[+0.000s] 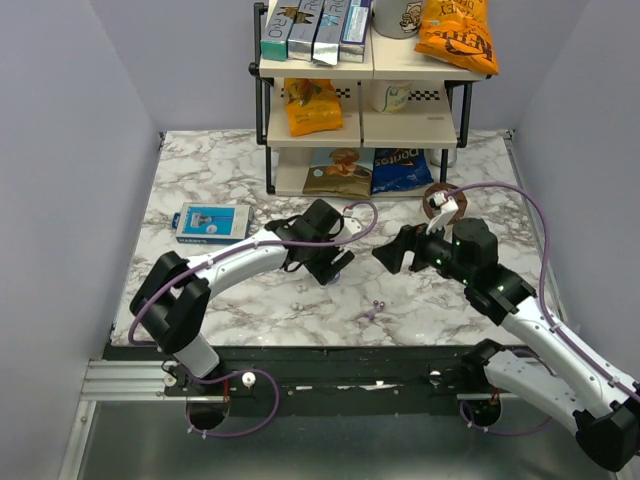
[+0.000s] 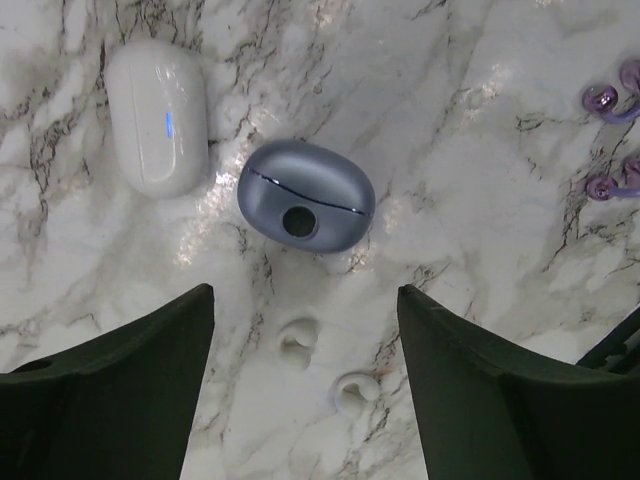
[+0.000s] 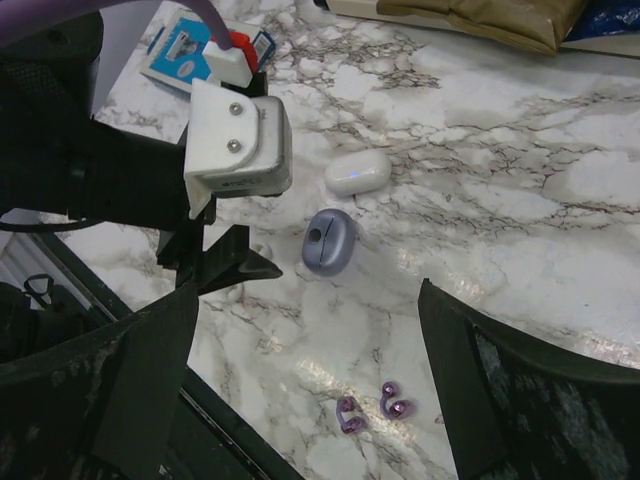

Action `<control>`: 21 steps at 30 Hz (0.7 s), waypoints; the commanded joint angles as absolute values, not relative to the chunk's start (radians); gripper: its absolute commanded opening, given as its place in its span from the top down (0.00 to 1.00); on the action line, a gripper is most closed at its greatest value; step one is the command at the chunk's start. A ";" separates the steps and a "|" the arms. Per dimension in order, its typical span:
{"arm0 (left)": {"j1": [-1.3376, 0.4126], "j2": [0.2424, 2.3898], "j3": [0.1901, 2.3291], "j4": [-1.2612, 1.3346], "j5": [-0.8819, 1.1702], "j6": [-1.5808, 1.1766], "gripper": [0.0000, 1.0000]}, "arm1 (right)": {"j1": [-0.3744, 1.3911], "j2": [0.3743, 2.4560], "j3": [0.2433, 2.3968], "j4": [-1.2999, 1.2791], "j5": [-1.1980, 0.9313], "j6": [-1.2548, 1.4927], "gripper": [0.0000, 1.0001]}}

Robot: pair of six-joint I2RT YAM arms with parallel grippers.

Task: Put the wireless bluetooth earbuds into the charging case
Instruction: Pick up the charging case at the center of the board.

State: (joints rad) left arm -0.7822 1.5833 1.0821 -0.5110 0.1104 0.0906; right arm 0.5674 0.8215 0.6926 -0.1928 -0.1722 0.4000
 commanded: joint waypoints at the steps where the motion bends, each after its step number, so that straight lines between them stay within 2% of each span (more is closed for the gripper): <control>1: -0.798 1.666 1.147 -0.480 0.130 0.192 0.20 | 0.563 0.782 0.703 -0.264 -0.215 0.403 0.00; 9: -0.811 1.727 1.181 -0.505 0.155 0.285 0.21 | 0.563 0.686 0.715 -0.339 -0.190 0.397 0.00; 21: -0.811 1.801 1.227 -0.538 0.164 0.342 0.22 | 0.563 0.684 0.723 -0.373 -0.178 0.388 0.00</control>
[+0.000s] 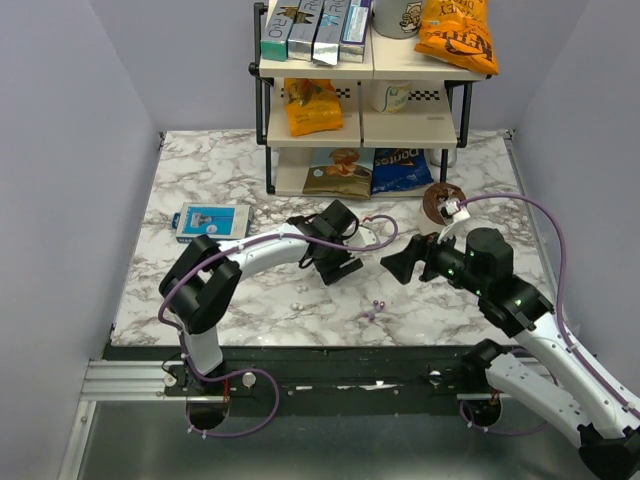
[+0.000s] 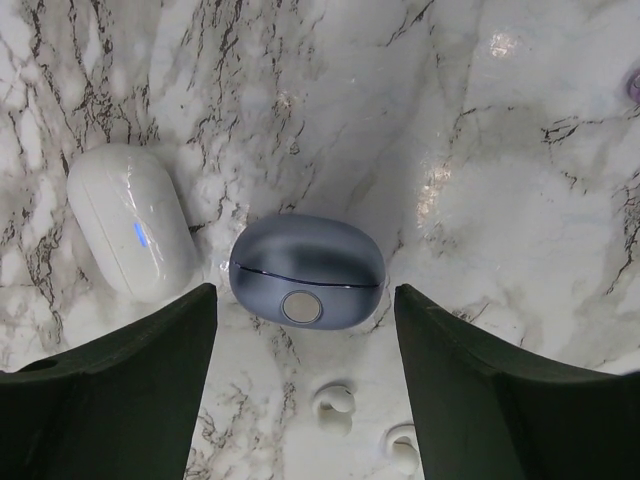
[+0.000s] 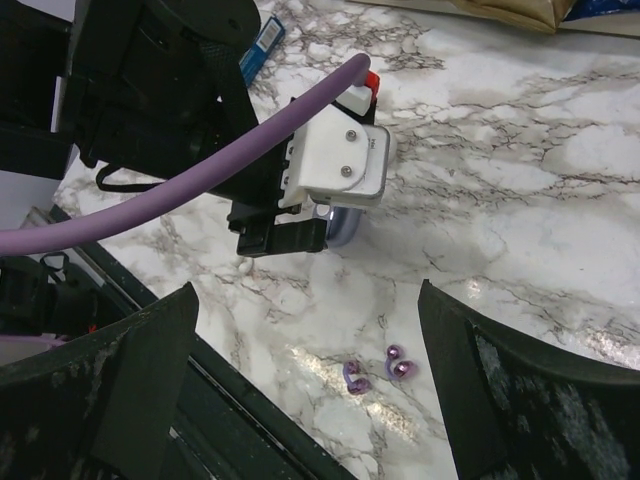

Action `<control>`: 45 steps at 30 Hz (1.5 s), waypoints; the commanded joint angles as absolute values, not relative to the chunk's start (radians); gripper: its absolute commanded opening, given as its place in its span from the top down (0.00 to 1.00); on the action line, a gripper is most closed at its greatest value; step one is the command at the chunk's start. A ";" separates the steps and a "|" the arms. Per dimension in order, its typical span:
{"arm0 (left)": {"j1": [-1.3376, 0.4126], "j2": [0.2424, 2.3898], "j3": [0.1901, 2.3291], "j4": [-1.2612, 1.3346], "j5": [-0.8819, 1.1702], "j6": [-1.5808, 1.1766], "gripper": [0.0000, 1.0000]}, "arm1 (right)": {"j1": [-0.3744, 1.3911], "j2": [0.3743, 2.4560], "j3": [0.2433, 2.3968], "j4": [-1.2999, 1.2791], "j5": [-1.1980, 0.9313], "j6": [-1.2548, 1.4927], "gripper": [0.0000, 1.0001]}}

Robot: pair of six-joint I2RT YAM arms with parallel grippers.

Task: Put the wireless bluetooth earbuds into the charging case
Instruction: Pick up the charging case at the center of the board.

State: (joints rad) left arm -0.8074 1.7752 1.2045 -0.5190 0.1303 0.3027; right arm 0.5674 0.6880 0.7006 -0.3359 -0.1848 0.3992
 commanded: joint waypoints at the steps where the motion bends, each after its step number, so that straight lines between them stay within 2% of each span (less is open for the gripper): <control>1: -0.811 1.813 1.232 -0.545 0.164 0.345 0.22 | 0.563 0.684 0.723 -0.374 -0.176 0.388 0.00; 10: -0.810 1.836 1.216 -0.535 0.172 0.345 0.22 | 0.563 0.680 0.716 -0.382 -0.169 0.387 0.00; 16: -0.808 1.838 1.203 -0.514 0.195 0.316 0.32 | 0.563 0.667 0.712 -0.383 -0.161 0.394 0.00; 26: -0.811 1.853 1.187 -0.448 0.167 0.109 0.35 | 0.563 0.641 0.710 -0.390 -0.150 0.423 0.00; 36: -0.816 1.896 1.215 -0.422 0.011 -0.201 0.29 | 0.563 0.623 0.693 -0.393 -0.144 0.445 0.00; 45: -0.824 1.853 1.221 -0.406 -0.035 -0.193 0.17 | 0.563 0.601 0.686 -0.403 -0.138 0.449 0.00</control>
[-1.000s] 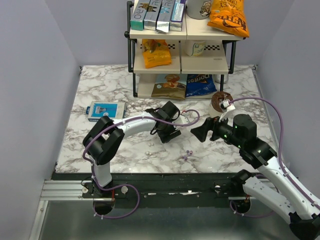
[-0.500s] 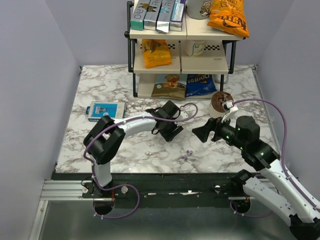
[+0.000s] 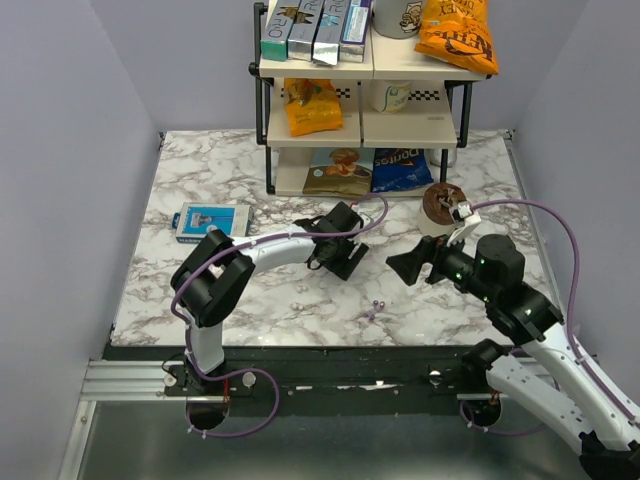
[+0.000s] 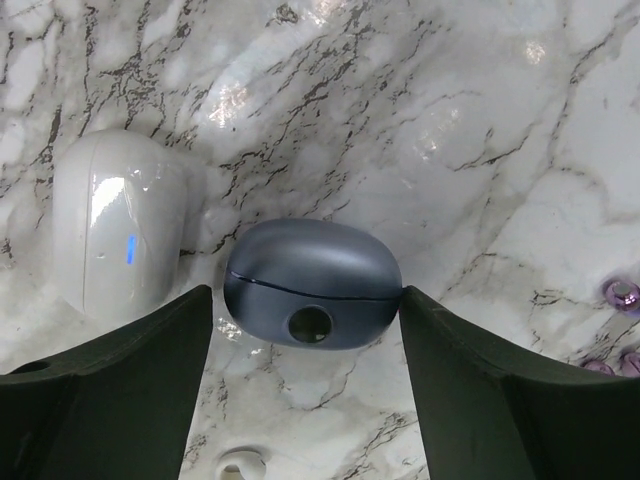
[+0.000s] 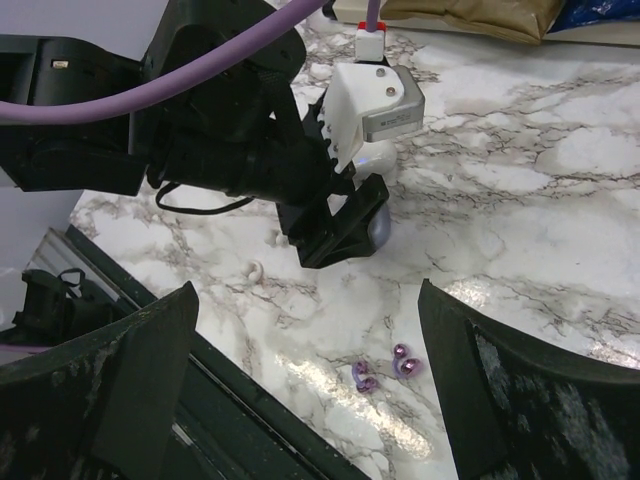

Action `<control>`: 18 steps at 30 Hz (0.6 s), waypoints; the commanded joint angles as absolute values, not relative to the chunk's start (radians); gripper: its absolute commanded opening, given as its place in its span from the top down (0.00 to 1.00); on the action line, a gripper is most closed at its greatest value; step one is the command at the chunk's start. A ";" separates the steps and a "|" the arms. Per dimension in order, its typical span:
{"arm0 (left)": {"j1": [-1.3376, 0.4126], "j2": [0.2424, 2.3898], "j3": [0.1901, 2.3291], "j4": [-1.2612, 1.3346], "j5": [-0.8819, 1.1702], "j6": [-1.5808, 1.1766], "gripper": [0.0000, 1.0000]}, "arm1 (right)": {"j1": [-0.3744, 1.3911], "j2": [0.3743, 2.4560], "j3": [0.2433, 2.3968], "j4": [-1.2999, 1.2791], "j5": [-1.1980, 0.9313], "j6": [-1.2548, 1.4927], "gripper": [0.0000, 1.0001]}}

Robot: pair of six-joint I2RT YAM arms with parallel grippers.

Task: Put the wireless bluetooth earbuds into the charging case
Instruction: Pick up the charging case at the center of the board.

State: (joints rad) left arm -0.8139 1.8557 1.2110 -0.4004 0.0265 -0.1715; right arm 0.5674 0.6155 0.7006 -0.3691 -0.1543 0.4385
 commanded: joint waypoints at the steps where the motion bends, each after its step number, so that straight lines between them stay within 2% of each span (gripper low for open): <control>1: -0.824 1.856 1.226 -0.413 -0.037 -0.178 0.16 | 0.563 0.597 0.683 -0.405 -0.137 0.451 0.00; 15: -0.870 1.887 1.223 -0.431 -0.021 -0.101 0.18 | 0.563 0.600 0.673 -0.417 -0.115 0.437 0.00; 18: -0.870 1.896 1.216 -0.433 -0.020 -0.098 0.20 | 0.563 0.606 0.675 -0.417 -0.112 0.439 0.00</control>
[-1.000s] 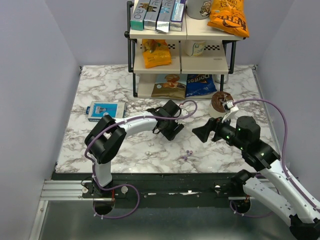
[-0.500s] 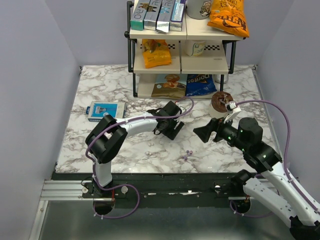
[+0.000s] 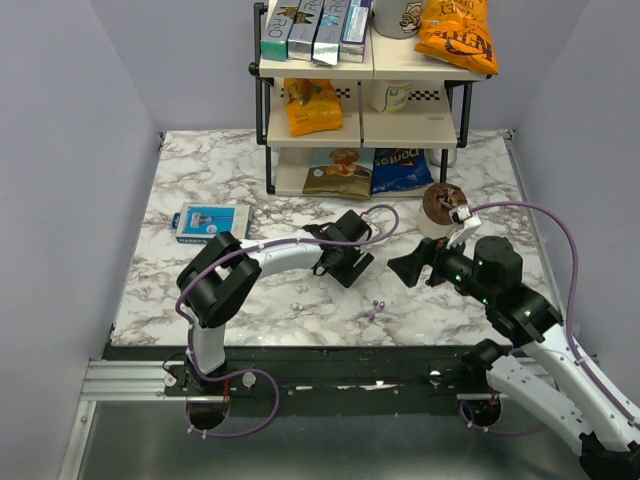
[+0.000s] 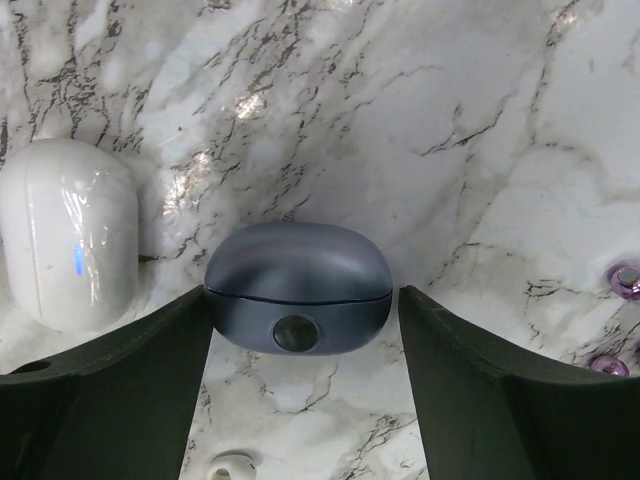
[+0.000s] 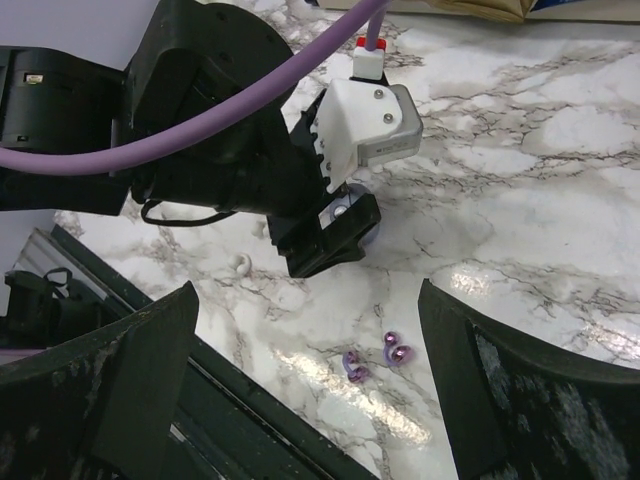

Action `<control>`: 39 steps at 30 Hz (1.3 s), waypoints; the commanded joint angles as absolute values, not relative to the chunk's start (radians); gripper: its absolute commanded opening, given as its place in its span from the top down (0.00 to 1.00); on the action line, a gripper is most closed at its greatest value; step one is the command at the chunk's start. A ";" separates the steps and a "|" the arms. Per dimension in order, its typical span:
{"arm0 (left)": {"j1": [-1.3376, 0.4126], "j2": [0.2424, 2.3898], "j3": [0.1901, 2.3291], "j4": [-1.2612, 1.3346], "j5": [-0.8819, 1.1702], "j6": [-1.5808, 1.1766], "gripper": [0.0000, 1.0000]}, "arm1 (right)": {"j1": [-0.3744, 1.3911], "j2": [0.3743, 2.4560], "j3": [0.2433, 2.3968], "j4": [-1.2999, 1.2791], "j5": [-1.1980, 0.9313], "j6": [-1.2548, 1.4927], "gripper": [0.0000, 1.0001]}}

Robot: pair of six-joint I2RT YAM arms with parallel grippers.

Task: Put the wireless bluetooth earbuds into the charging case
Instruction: Pick up the charging case at the center of the board.

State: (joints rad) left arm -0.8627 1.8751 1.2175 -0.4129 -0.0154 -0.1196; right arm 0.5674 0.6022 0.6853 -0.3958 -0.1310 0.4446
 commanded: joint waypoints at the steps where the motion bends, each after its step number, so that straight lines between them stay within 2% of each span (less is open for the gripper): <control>1: -0.870 1.901 1.215 -0.434 -0.017 -0.094 0.22 | 0.563 0.609 0.676 -0.416 -0.113 0.439 0.00; 4: -0.870 1.905 1.207 -0.423 -0.009 -0.094 0.37 | 0.563 0.611 0.683 -0.416 -0.112 0.437 0.00; 5: -0.870 1.902 1.198 -0.419 -0.009 -0.098 0.50 | 0.563 0.607 0.684 -0.417 -0.113 0.439 0.00; 7: -0.870 1.876 1.181 -0.387 -0.009 -0.104 0.63 | 0.563 0.607 0.690 -0.417 -0.113 0.439 0.00; 8: -0.870 1.861 1.161 -0.370 -0.009 -0.109 0.74 | 0.563 0.604 0.699 -0.419 -0.112 0.440 0.00; 10: -0.870 1.795 1.126 -0.289 -0.009 -0.109 0.85 | 0.563 0.601 0.710 -0.420 -0.104 0.445 0.00; 11: -0.870 1.764 1.080 -0.250 -0.020 -0.107 0.96 | 0.563 0.601 0.727 -0.422 -0.097 0.446 0.00; 12: -0.870 1.735 1.053 -0.209 -0.023 -0.109 1.00 | 0.563 0.600 0.735 -0.425 -0.088 0.452 0.00; 19: -0.870 1.491 0.879 0.108 -0.060 -0.138 1.00 | 0.563 0.584 0.779 -0.436 0.032 0.503 0.00; 23: -0.870 1.356 0.683 0.352 -0.035 -0.172 1.00 | 0.563 0.591 0.767 -0.431 0.054 0.548 0.01; 27: -0.882 1.244 0.476 0.676 0.000 -0.192 1.00 | 0.563 0.644 0.772 -0.417 -0.038 0.528 0.02; 34: -0.975 1.158 0.319 0.935 0.048 -0.094 1.00 | 0.563 0.788 0.787 -0.370 -0.256 0.437 0.02; 39: -1.028 1.167 0.316 0.917 0.046 -0.068 1.00 | 0.581 0.871 0.787 -0.356 -0.356 0.402 0.05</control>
State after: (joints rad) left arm -0.9901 1.1744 0.3153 0.7868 0.0132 -0.1154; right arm 0.5671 0.8352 0.7563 -0.3866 -0.2291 0.4522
